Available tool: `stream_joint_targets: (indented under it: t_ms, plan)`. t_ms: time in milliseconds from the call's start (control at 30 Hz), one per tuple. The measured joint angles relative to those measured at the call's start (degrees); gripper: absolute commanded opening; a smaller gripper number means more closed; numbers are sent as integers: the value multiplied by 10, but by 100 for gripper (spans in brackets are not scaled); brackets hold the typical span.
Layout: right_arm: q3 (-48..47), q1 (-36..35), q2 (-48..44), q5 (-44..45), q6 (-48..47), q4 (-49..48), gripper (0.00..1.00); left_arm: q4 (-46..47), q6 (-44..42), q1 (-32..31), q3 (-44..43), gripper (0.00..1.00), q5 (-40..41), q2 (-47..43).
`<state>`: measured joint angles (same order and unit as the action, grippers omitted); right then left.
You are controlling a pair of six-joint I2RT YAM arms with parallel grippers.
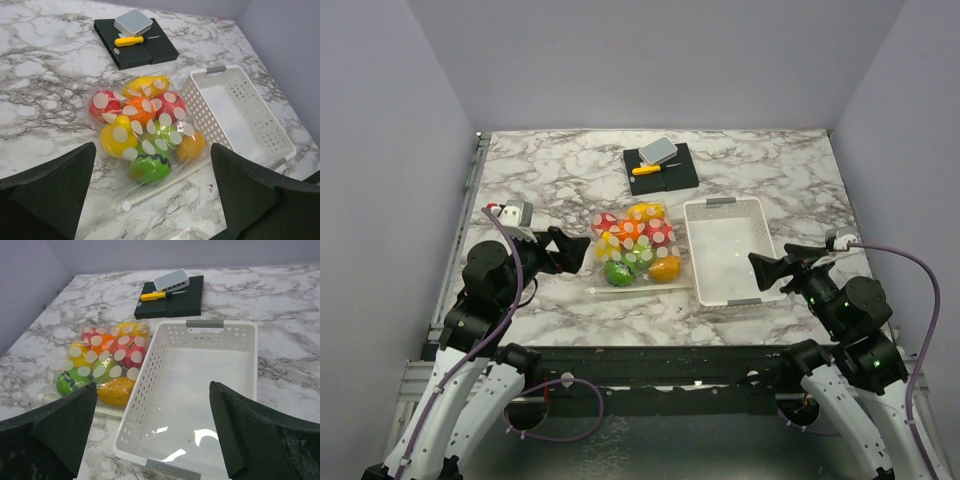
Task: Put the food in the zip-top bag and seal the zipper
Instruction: Reset both arms
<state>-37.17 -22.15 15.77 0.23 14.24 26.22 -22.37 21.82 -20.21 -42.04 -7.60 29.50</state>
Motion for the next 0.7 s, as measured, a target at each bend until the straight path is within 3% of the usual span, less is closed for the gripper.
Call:
stream_joint_targets:
  t_ms: [233,700]
  plan:
    - [14,0,-26,-4,-8,-28,100,35,4,0,16,99,0,-10]
    - [19,0,20,-41,-3,-75,100,44,7,0,32,99,-32,6]
